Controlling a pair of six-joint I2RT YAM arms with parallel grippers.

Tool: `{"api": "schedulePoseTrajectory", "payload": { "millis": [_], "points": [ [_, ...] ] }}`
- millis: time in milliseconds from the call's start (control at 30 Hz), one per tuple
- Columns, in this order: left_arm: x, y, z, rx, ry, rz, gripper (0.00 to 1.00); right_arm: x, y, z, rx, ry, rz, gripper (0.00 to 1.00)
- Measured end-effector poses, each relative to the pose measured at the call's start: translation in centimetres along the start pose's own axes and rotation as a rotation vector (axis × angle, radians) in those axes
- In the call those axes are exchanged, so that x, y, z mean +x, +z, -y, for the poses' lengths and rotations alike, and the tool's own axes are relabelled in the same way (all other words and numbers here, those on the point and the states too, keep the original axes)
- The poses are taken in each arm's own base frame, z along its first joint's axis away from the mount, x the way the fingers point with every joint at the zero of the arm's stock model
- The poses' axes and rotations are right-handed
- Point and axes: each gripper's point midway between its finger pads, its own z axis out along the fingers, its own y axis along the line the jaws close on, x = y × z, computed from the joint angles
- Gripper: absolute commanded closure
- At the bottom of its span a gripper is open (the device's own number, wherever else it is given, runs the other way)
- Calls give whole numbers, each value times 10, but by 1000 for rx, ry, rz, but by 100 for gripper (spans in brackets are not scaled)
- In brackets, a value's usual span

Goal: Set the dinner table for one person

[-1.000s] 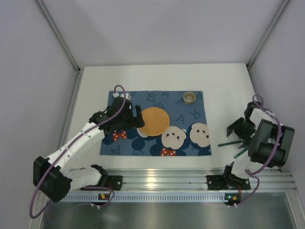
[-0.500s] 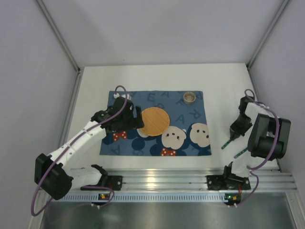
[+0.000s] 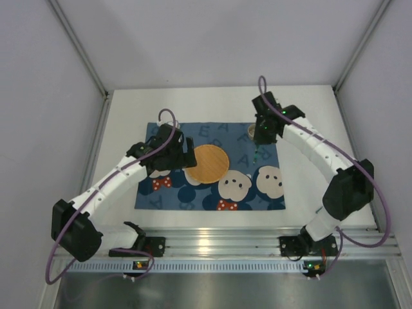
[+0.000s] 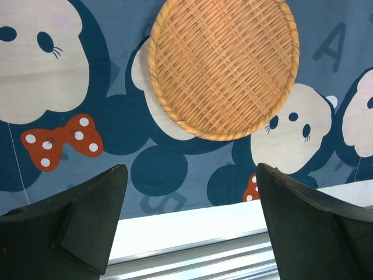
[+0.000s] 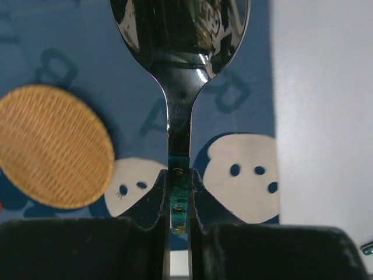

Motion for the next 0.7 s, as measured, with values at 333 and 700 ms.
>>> {"api": "schedulePoseTrajectory", "payload": {
  "millis": [333, 700],
  "points": [
    [0, -6, -9, -39, -3, 6, 3, 108, 71, -67, 2, -302, -284, 100],
    [-1, -51, -26, -44, -88, 115, 3, 120, 100, -61, 55, -335, -333, 82]
  ]
}}
